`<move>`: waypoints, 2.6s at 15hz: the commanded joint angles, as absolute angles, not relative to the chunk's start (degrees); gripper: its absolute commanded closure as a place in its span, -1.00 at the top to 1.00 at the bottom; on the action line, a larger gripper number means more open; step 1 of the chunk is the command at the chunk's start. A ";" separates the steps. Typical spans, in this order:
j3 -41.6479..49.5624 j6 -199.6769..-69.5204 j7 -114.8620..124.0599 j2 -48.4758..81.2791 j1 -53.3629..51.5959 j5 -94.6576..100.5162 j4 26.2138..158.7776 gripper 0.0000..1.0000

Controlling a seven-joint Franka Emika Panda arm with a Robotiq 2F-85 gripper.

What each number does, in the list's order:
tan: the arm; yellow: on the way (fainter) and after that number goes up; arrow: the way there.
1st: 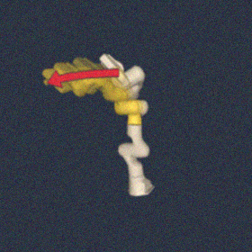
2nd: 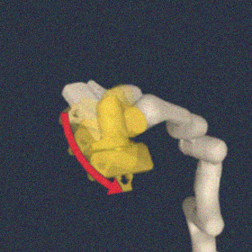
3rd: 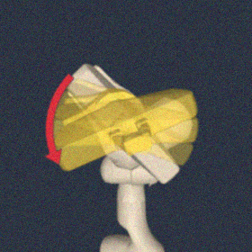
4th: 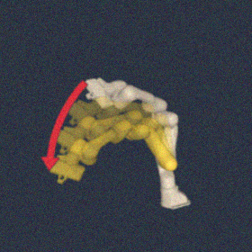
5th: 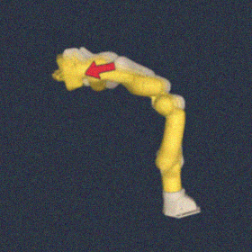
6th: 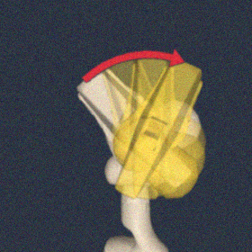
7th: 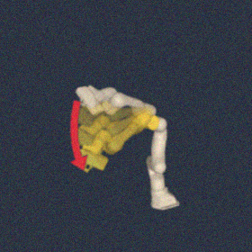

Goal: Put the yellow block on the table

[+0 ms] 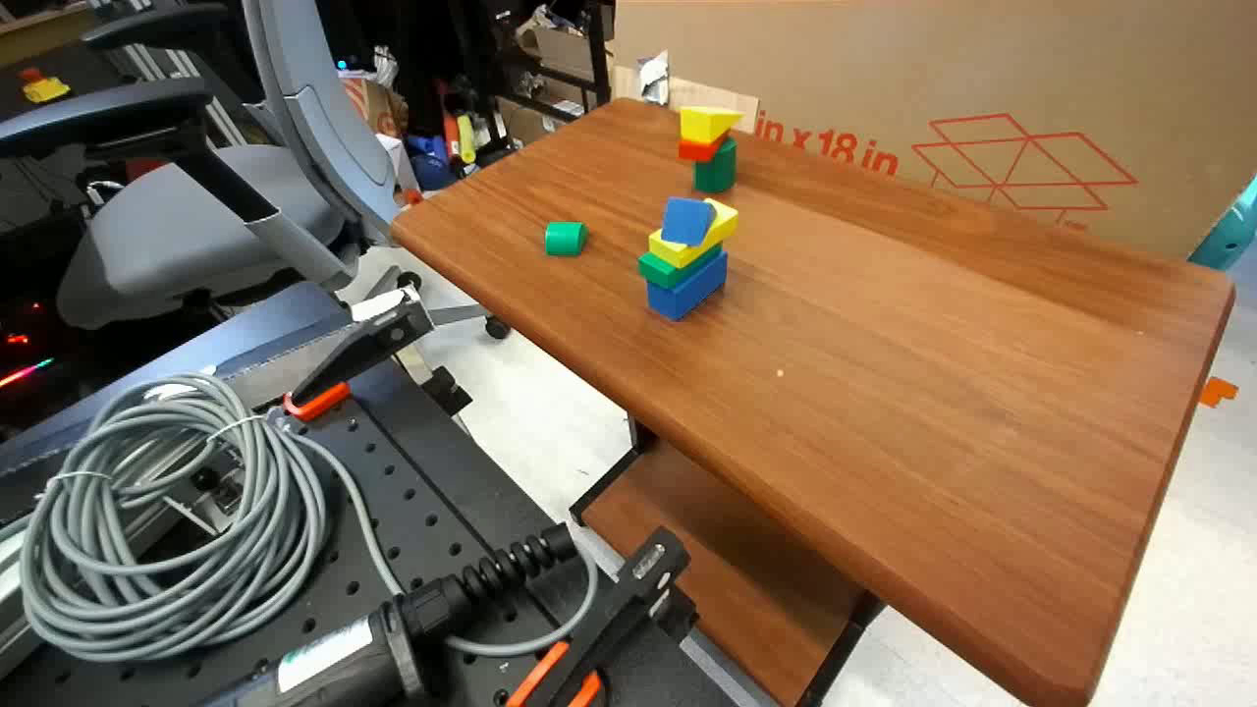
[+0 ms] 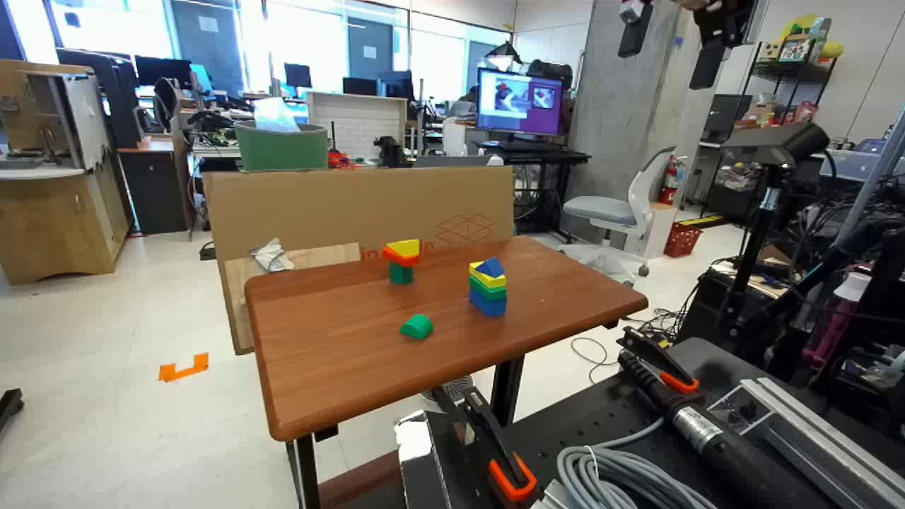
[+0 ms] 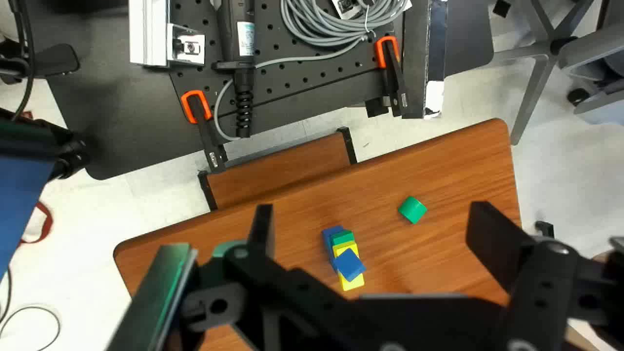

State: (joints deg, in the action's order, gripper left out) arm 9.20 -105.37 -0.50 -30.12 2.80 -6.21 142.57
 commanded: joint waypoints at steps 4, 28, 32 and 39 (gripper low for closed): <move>8.15 -105.25 -1.01 -30.00 4.01 -6.72 142.42 1.00; -2.33 -120.26 4.76 -1.18 -0.27 -3.52 123.49 1.00; -3.12 -120.48 8.63 7.90 -1.80 -0.07 114.62 1.00; -2.75 -119.56 16.56 19.65 -5.81 3.38 104.50 1.00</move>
